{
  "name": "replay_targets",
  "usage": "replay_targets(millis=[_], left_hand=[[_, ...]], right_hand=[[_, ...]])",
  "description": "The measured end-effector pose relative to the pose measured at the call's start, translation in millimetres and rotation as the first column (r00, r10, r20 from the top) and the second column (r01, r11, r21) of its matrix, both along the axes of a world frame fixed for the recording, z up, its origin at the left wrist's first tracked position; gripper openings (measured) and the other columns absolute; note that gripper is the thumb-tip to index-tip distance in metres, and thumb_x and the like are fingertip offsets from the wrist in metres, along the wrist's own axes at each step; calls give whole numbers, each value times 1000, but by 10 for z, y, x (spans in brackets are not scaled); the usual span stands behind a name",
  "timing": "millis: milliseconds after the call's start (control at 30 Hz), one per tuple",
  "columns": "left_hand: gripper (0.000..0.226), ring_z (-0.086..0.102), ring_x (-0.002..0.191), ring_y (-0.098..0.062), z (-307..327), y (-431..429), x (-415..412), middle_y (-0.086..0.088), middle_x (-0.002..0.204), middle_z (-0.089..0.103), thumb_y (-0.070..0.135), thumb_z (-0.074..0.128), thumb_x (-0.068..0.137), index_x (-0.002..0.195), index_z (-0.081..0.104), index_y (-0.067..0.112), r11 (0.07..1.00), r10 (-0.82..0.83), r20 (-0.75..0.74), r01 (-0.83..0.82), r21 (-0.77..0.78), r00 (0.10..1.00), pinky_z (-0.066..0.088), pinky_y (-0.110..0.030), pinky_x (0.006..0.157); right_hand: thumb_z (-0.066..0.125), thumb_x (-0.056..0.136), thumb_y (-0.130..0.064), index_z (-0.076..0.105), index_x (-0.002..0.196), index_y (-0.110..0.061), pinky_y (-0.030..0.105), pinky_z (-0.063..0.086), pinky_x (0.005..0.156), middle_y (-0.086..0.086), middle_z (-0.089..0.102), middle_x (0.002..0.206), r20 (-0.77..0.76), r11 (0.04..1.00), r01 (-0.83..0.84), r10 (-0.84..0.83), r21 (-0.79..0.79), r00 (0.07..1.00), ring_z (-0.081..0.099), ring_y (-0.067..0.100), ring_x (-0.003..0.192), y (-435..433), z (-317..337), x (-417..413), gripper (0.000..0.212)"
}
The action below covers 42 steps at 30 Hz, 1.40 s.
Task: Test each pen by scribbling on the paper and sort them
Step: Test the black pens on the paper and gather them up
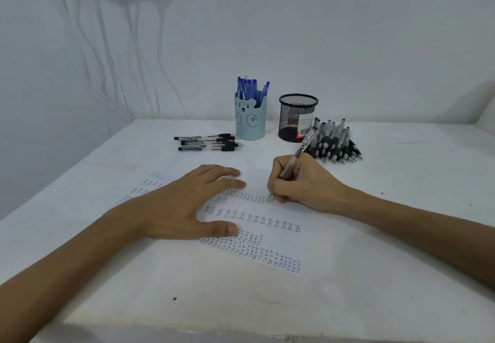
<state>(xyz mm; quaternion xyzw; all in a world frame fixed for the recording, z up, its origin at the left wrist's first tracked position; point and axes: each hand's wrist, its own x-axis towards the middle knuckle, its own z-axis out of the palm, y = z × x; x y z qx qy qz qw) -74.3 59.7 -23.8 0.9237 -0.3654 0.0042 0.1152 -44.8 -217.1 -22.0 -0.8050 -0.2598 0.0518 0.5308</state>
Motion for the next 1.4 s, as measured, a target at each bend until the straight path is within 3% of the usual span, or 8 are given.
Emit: replay_targets(millis=[133,267,367,533,833,1100,1400], left_hand=[[79,11,152,5,-3,-1,3,28,162,17,80,53,89,155,29,45,1000,-2,11,2,2,1000,21,-23,122],[79,10,152,5,0,-2,0,30,162,16,80,53,89,155,29,45,1000,0,4,0,3,1000,19,-21,121],[79,9,152,5,-1,-1,6,29,163,16,80,52,89,155,29,45,1000,-5,8,5,9,1000,20,-23,121],[80,8,153,4,4,-1,2,29,163,16,84,48,88,156,27,46,1000,2,-3,-2,20,1000,23,-28,124],[80,10,153,4,1,1,6,27,163,18,81,51,89,156,28,44,1000,-3,11,3,13,1000,21,-25,123],[81,9,153,4,-3,5,10,28,163,17,83,49,88,156,28,45,1000,-2,1,2,13,1000,22,-26,123],[81,9,153,4,-6,4,16,29,164,15,84,48,87,156,27,46,1000,1,-3,-1,17,1000,23,-29,124]], right_hand=[[68,86,4,64,76,3,24,43,53,15,65,60,0,1000,-6,6,-11,1000,54,16,53,4,9,-17,11],[69,87,2,66,74,-4,35,45,60,20,66,65,1,1000,-19,19,-17,1000,57,21,58,12,31,-39,14],[70,86,1,67,72,-9,33,46,60,14,67,62,8,999,-24,25,-37,1000,57,18,58,13,43,-52,17],[69,87,2,66,75,-4,21,42,52,8,65,58,11,999,-6,7,-40,1000,53,11,50,20,44,-47,14],[69,85,0,63,77,4,21,40,52,17,64,60,38,997,28,-25,-66,999,50,18,53,28,29,-28,11],[68,86,0,64,77,4,20,40,52,9,63,57,41,996,32,-29,-79,999,49,14,51,22,33,-27,10],[69,85,-1,64,77,3,20,38,50,11,64,57,44,995,55,-52,-81,998,47,15,50,27,32,-27,11]])
